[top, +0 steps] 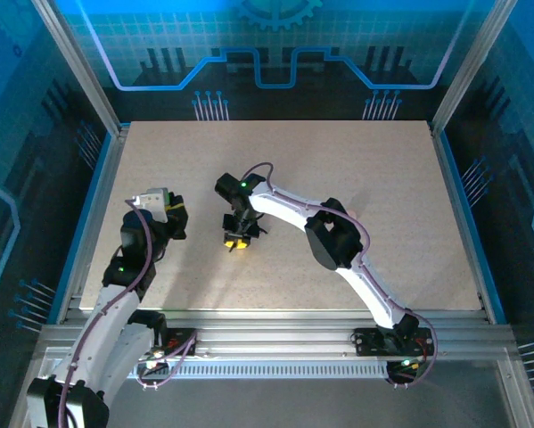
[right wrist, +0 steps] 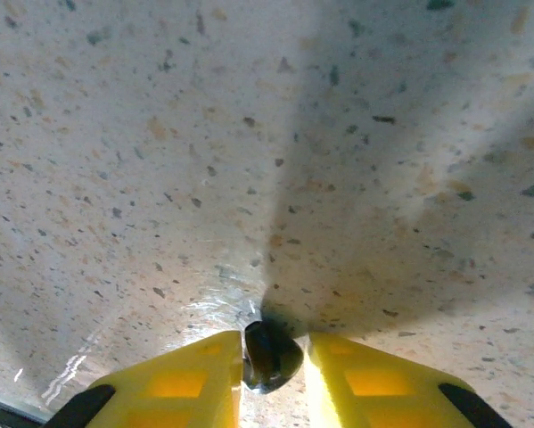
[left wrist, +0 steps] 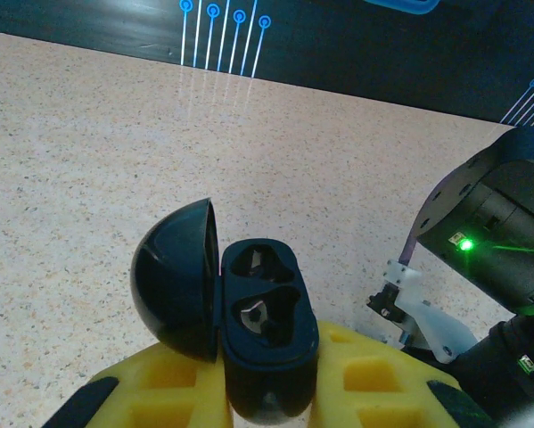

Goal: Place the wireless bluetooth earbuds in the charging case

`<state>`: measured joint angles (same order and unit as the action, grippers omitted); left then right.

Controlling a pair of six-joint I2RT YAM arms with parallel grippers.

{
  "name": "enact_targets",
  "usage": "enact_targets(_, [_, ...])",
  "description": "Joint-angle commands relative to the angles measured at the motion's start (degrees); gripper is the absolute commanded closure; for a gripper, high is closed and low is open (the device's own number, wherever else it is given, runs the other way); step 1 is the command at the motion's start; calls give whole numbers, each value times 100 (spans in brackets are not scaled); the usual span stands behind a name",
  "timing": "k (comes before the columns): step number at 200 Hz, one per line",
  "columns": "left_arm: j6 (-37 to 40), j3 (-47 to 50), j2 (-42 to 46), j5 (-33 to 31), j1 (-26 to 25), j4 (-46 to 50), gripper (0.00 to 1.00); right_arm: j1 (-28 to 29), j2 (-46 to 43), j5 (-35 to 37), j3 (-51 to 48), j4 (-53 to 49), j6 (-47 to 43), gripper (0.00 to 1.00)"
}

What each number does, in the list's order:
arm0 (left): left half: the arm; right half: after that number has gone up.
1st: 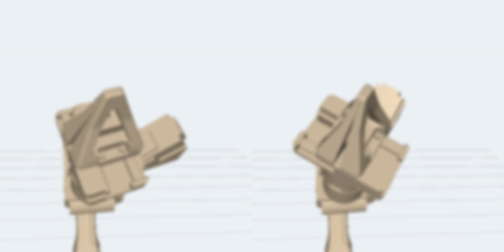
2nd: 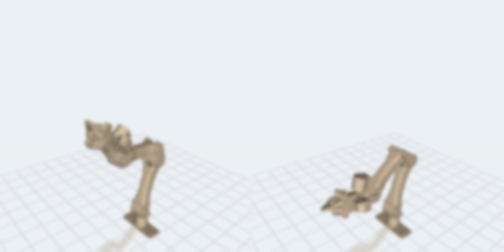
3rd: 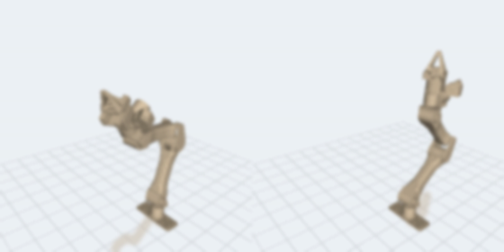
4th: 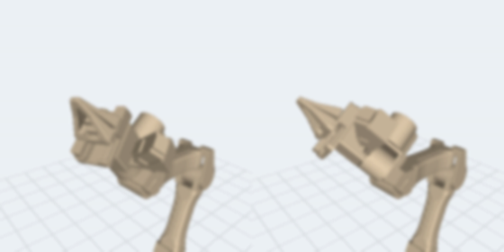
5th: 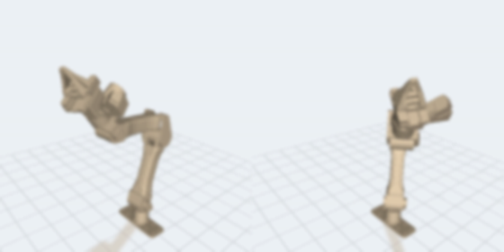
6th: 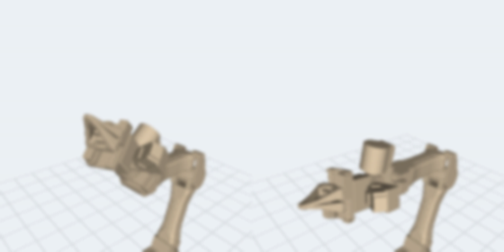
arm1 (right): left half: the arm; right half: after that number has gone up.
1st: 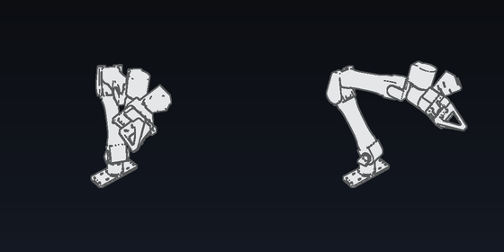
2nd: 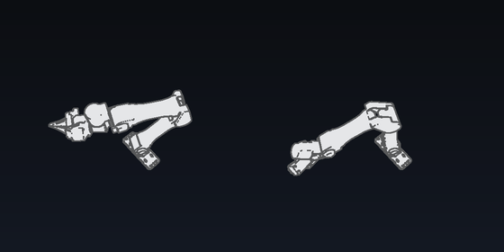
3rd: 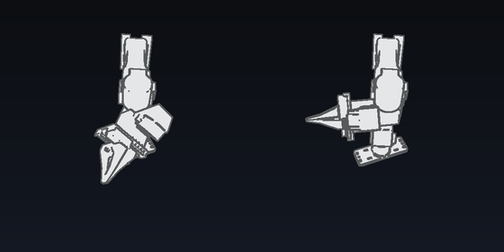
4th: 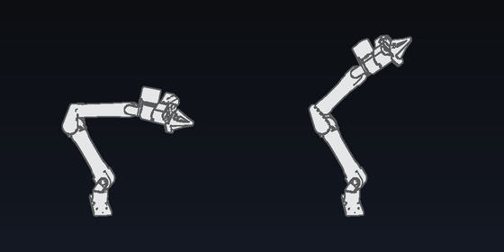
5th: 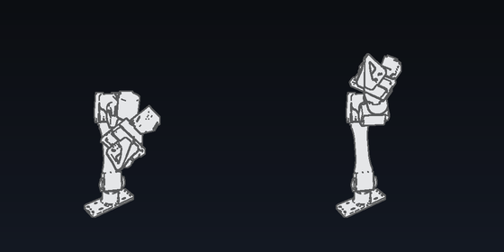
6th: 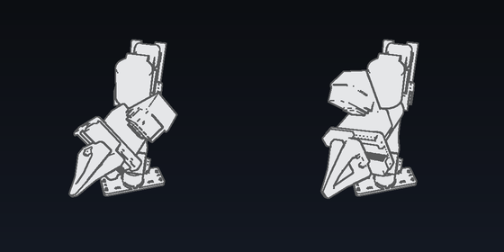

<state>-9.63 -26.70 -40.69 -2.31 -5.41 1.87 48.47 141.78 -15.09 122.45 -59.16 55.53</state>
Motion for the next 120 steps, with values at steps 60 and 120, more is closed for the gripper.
enact_targets(60, [-23,85,-17,311,66,-12,89,0,-183,206,-447,298,-150,86])
enact_targets(120, [56,233,-354,1022,-44,-487,91,-44,-1420,586,-1901,1406,-154,87])
